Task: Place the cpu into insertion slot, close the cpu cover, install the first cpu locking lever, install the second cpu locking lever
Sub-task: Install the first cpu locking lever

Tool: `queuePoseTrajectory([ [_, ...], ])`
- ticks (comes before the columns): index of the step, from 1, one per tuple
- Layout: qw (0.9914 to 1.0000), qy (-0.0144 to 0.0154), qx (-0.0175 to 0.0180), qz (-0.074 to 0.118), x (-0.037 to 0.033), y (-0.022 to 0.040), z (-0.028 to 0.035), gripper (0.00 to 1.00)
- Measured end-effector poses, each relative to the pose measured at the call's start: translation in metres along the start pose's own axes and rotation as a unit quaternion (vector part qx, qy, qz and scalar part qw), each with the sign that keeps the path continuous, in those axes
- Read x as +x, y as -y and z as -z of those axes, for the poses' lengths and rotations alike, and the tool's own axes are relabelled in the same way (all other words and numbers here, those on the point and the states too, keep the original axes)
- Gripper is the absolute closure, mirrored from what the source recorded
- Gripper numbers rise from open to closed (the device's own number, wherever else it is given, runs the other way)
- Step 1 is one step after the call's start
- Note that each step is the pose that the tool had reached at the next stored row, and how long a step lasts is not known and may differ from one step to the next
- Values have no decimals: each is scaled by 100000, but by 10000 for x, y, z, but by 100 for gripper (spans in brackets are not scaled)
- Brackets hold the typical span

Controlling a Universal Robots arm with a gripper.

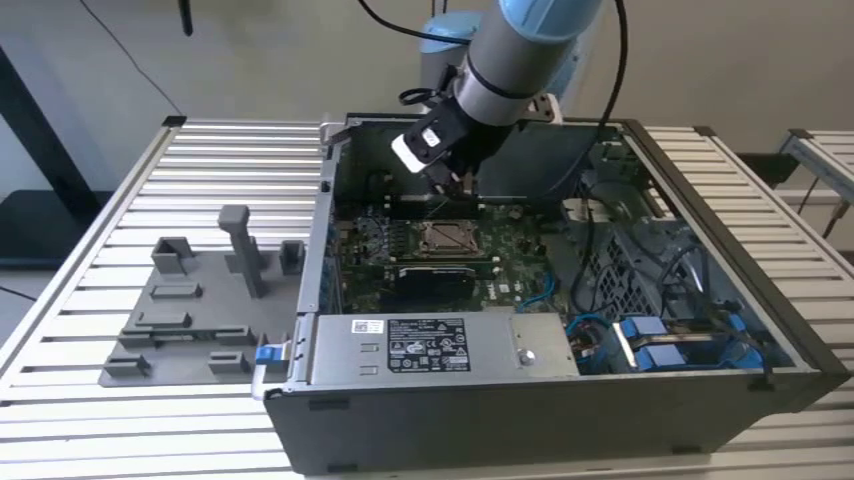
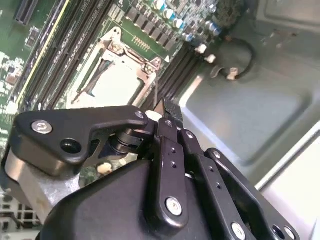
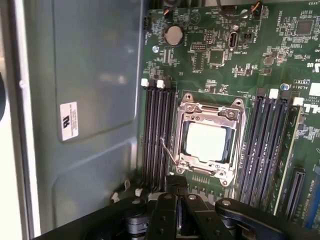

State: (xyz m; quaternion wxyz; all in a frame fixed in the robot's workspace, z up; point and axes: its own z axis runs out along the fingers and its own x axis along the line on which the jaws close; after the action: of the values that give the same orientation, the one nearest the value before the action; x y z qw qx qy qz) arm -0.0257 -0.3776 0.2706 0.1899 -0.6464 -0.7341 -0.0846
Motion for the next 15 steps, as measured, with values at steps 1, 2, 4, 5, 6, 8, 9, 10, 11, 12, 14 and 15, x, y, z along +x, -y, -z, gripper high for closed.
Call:
queuePoseTrajectory([
  [1,99997,96,295,721,10,3,23,89],
  [2,99986,211,604,1523,18,5,42,89],
  [4,99947,400,1132,3010,28,8,65,89],
  [5,99923,469,1253,3685,29,9,66,89],
  [6,99905,486,1152,4172,29,10,67,89],
  [8,99868,268,953,5043,29,9,68,89],
  [9,99846,-87,919,5467,29,8,67,89],
  [10,99818,-508,890,5942,29,9,67,89],
  [11,99788,-799,921,6400,29,9,67,89],
  [12,99748,-1028,924,6955,29,9,68,89],
  [14,99661,-1353,834,8069,31,10,71,89],
  [15,99613,-1351,714,8653,31,9,70,89],
])
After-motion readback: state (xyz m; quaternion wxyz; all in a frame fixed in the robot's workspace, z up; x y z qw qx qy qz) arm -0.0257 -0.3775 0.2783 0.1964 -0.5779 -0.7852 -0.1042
